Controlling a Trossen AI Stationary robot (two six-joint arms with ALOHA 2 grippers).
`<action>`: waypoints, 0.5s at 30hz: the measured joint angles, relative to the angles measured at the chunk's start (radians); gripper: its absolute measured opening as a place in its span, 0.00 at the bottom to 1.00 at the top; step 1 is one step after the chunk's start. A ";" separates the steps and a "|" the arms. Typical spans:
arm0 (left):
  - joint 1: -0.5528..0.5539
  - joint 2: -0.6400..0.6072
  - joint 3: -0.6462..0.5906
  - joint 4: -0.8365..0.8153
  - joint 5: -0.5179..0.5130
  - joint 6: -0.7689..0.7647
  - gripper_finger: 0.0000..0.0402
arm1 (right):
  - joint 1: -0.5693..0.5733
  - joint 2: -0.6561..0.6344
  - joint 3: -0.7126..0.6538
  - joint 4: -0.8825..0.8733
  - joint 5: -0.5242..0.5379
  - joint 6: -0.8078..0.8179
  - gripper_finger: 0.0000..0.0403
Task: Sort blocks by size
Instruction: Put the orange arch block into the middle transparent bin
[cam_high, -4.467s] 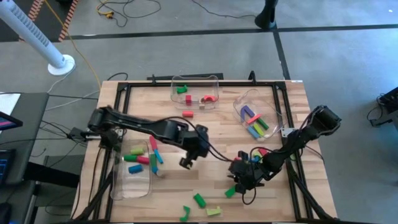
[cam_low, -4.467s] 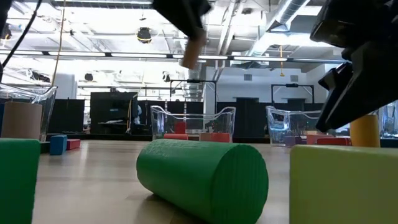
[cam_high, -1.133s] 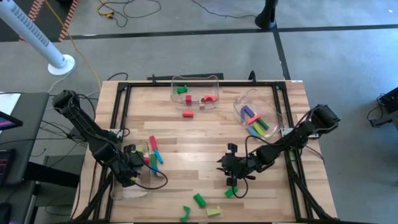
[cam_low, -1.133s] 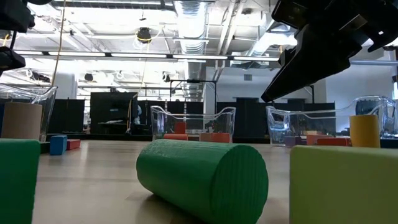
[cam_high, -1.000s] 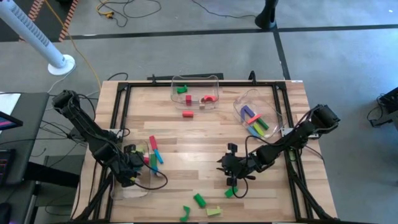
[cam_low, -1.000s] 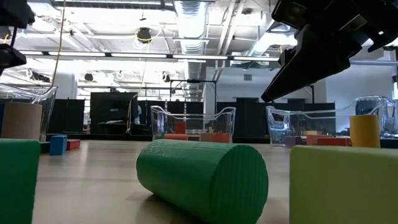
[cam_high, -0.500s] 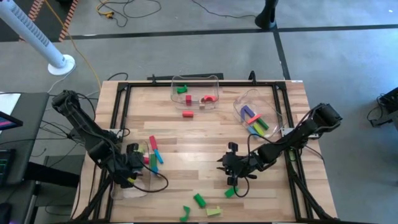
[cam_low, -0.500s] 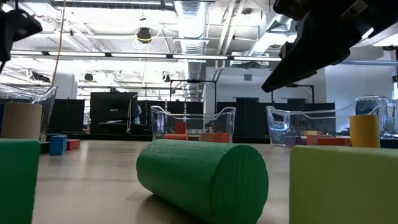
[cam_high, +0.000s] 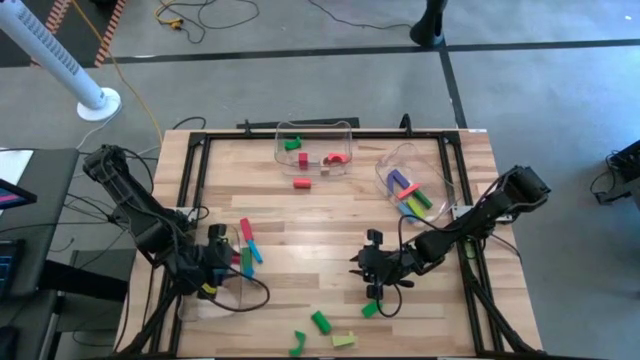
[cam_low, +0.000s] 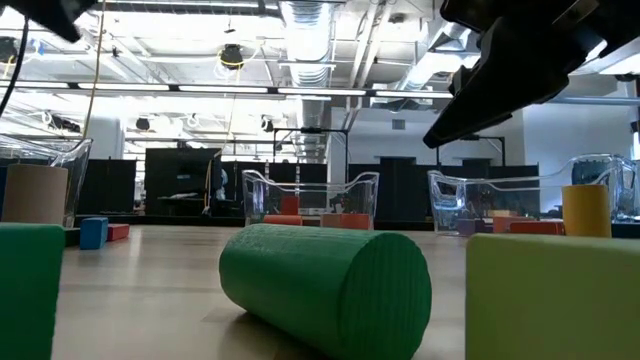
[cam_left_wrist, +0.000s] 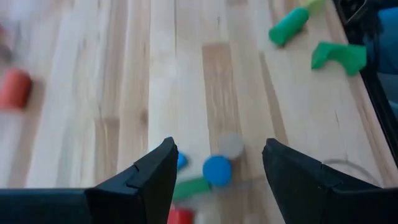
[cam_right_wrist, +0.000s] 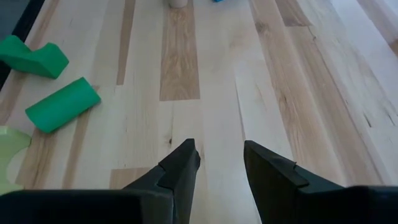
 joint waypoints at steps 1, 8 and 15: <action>0.000 0.000 0.000 0.018 -0.015 0.027 0.56 | 0.000 -0.005 0.000 -0.002 0.000 0.000 0.41; 0.000 0.000 0.000 0.157 -0.118 0.202 0.56 | 0.000 -0.072 0.000 -0.007 0.000 -0.008 0.41; 0.019 0.000 -0.023 0.287 -0.159 0.340 0.56 | 0.000 -0.143 0.000 -0.028 0.000 -0.016 0.41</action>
